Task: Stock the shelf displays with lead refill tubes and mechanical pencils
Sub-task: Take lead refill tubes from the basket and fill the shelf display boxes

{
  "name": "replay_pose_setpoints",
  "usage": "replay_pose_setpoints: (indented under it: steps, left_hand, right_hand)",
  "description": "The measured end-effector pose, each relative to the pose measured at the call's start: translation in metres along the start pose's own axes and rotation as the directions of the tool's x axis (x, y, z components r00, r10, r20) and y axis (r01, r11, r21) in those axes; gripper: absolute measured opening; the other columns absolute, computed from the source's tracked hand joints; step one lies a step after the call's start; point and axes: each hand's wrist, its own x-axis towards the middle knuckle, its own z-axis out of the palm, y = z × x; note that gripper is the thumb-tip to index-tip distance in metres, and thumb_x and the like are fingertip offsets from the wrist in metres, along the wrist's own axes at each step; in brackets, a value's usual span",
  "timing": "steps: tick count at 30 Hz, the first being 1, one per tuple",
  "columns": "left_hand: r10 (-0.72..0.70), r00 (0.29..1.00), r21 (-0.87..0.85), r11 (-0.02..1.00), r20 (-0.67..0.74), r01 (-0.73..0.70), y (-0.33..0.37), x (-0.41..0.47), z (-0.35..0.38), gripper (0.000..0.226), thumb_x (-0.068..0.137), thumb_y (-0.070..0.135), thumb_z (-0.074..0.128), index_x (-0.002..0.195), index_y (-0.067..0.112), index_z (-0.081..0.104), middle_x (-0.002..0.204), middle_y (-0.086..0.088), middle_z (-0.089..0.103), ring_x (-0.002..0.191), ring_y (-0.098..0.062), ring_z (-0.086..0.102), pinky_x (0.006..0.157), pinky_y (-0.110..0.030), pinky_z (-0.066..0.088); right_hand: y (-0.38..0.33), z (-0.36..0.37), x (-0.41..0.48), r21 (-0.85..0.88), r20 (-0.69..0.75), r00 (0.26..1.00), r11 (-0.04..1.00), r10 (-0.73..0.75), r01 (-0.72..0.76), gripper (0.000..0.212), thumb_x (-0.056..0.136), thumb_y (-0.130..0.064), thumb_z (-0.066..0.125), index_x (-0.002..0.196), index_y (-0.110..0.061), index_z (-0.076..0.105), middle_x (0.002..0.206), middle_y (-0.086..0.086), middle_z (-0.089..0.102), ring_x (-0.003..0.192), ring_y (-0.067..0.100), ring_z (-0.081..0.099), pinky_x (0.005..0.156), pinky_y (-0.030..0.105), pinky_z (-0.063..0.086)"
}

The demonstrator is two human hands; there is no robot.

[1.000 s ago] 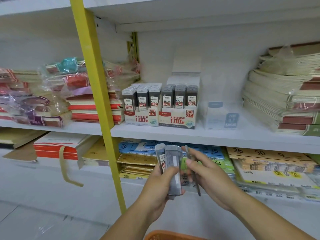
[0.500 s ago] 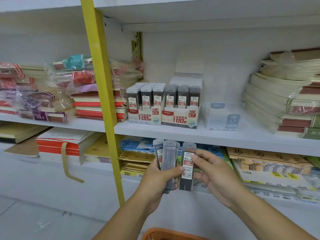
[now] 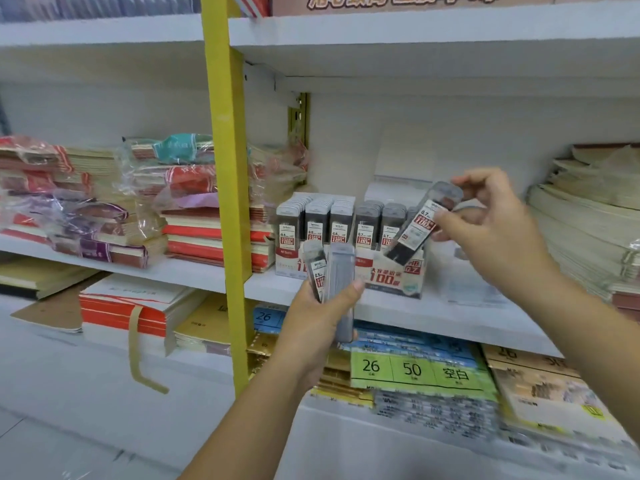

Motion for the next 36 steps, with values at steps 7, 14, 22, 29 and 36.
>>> replay_pose_setpoints:
  steps: [7, 14, 22, 29, 36]
  left_hand:
    - [-0.011, 0.998, -0.096, 0.995, -0.059, 0.005, -0.007, 0.026, -0.015, 0.020, 0.087, 0.016, 0.069, 0.106, 0.018, 0.063, 0.083, -0.002, 0.070, 0.067, -0.010, 0.066, 0.051, -0.025, 0.050]
    - [0.041, 0.997, -0.138, 0.990, 0.063, -0.032, -0.002, 0.029, -0.019, 0.033, 0.083, 0.023, 0.078, 0.113, 0.019, 0.067, 0.090, -0.002, 0.075, 0.073, -0.011, 0.073, 0.059, -0.028, 0.057]
    - [0.048, 0.993, -0.183, 0.983, 0.109, -0.027, -0.001, 0.021, -0.016, 0.041, 0.068, 0.028, 0.091, 0.105, 0.027, 0.073, 0.098, -0.003, 0.075, 0.079, -0.016, 0.073, 0.067, -0.037, 0.061]
    - [0.108, 0.980, -0.101, 0.991, 0.170, -0.091, 0.003, 0.011, -0.008, 0.025, 0.076, 0.033, 0.082, 0.099, 0.035, 0.072, 0.095, 0.001, 0.075, 0.079, -0.012, 0.071, 0.064, -0.030, 0.058]
    - [0.068, 0.979, -0.111, 0.993, 0.193, -0.047, 0.005, 0.006, -0.013, 0.041, 0.074, 0.058, 0.070, 0.108, 0.034, 0.069, 0.105, -0.002, 0.077, 0.097, -0.018, 0.074, 0.063, -0.030, 0.060]
  right_hand:
    - [0.023, 0.027, 0.051, -0.374, 0.137, 0.989, 0.921, -0.063, 0.110, 0.033, 0.085, -0.012, 0.063, 0.099, -0.035, 0.045, 0.090, -0.012, 0.063, 0.072, 0.005, 0.063, 0.063, 0.022, 0.051]
    - [0.043, 0.036, 0.060, -0.655, 0.223, 0.970, 0.723, -0.093, 0.220, 0.021, 0.083, -0.023, 0.070, 0.103, -0.026, 0.064, 0.099, -0.003, 0.048, 0.099, 0.012, 0.042, 0.078, 0.030, 0.038]
    - [0.023, 0.040, 0.035, -0.562, 0.167, 0.973, 0.795, -0.160, 0.227, 0.023, 0.091, -0.027, 0.062, 0.112, -0.025, 0.070, 0.092, -0.011, 0.055, 0.087, 0.006, 0.051, 0.076, 0.018, 0.039]
    - [0.004, 0.062, -0.001, -0.032, 0.418, 0.889, 0.981, 0.189, -0.194, 0.021, 0.088, -0.023, 0.068, 0.107, -0.030, 0.065, 0.071, 0.001, 0.068, 0.049, 0.012, 0.060, 0.044, 0.025, 0.045]
    - [0.005, 0.051, 0.003, 0.232, 0.401, 0.893, 0.920, 0.205, -0.316, 0.024, 0.084, -0.005, 0.068, 0.104, -0.018, 0.067, 0.081, 0.014, 0.073, 0.061, 0.025, 0.069, 0.048, 0.023, 0.052]
